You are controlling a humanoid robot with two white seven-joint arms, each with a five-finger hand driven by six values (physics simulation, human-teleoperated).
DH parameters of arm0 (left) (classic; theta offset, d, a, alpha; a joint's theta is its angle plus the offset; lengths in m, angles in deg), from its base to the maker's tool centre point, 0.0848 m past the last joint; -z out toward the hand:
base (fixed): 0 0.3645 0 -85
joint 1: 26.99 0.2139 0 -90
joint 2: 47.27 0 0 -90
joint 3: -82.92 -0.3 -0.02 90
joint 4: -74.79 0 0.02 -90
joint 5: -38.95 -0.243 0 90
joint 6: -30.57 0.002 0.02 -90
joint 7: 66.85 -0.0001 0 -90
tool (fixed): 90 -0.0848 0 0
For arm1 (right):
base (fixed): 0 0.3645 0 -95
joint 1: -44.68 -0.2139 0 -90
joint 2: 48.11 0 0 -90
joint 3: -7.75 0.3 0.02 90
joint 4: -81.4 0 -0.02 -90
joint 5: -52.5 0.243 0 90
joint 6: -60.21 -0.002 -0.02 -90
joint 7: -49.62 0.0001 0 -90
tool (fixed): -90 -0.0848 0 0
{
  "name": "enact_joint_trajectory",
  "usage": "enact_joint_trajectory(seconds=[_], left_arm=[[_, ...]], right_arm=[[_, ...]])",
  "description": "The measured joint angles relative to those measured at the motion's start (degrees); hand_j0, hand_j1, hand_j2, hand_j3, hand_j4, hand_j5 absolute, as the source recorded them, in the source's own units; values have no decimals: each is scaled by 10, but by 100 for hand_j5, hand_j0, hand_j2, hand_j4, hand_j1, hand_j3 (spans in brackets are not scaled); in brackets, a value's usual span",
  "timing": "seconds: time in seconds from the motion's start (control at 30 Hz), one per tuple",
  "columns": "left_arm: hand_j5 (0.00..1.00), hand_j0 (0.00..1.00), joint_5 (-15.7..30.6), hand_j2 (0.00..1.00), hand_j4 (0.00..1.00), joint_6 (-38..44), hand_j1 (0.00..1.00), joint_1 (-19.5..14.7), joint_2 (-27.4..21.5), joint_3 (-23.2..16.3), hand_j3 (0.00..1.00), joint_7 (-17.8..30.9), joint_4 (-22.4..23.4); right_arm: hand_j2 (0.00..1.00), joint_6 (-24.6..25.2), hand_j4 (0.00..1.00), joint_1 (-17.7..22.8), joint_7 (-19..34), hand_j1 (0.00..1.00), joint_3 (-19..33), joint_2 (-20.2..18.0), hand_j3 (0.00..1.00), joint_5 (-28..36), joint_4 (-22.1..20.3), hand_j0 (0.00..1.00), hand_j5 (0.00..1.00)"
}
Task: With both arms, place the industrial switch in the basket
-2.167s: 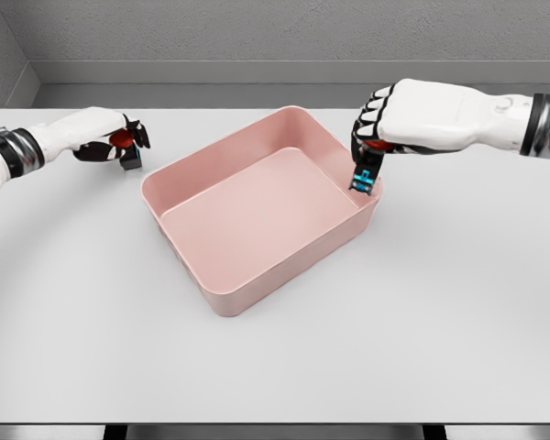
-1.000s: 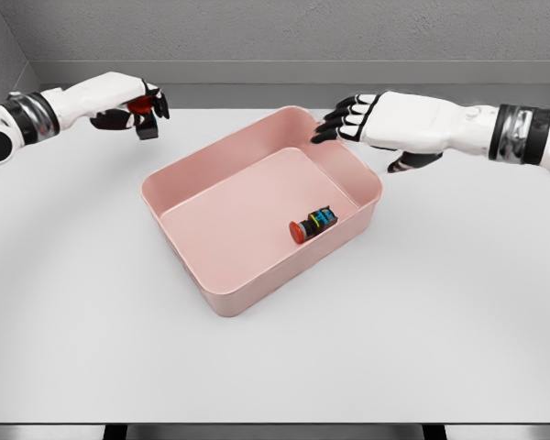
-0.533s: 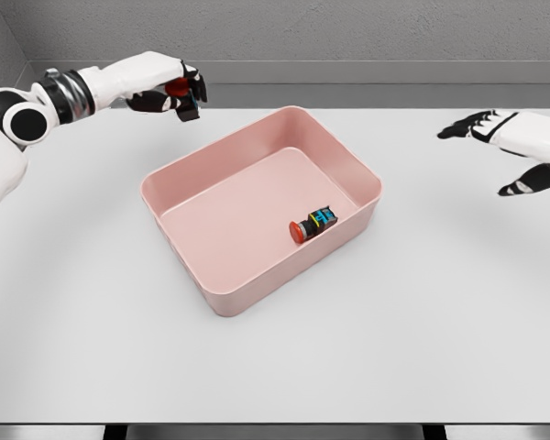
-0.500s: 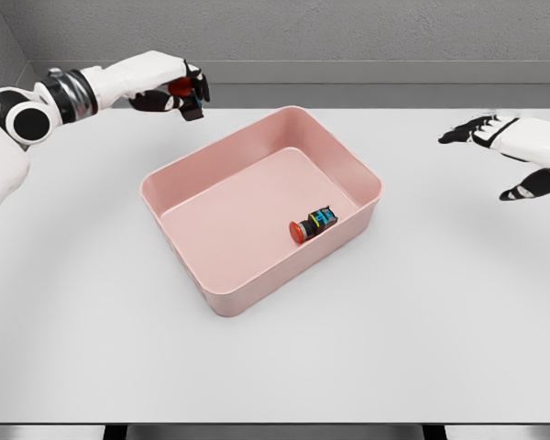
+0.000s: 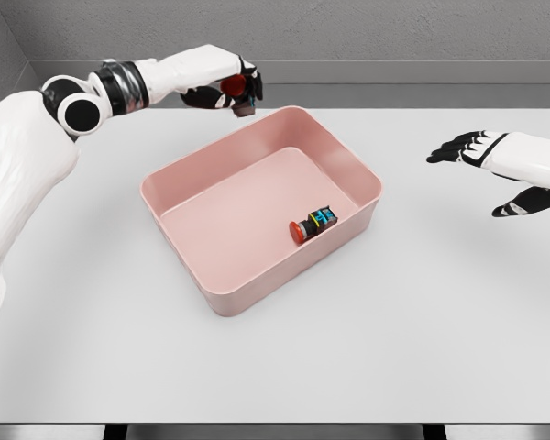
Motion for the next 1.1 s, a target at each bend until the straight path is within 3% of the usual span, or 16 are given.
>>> enact_joint_trajectory(seconds=[0.33, 0.73, 0.9, 0.97, 1.0, 1.1], left_arm=[[49, 49, 0, 49, 49, 0, 49, -2, 32, -22, 49, 2, -40], [57, 57, 5, 57, 57, 0, 57, 12, 20, -52, 57, 1, -95], [89, 89, 7, 89, 89, 1, 89, 17, 11, -53, 89, 0, -107], [92, 92, 7, 92, 92, 1, 92, 17, 11, -54, 92, 0, -115], [100, 100, 7, 100, 100, 1, 100, 17, 10, -54, 100, 0, -119], [100, 100, 6, 100, 100, 1, 100, 17, 10, -54, 100, -1, -130]], right_arm=[[100, 0, 100, 3, 1, 100, -1, 6, 100, -4, 1, 100, 100], [100, 0, 100, 6, 3, 100, -3, 11, 100, -8, 1, 100, 100], [100, 0, 100, 7, 3, 100, -3, 13, 100, -8, 0, 100, 100], [100, 0, 100, 7, 4, 100, -3, 14, 100, -9, 0, 100, 100], [100, 0, 100, 7, 4, 100, -3, 14, 100, -9, 0, 100, 100], [100, 0, 100, 7, 4, 100, -3, 15, 100, -9, 0, 100, 100]])
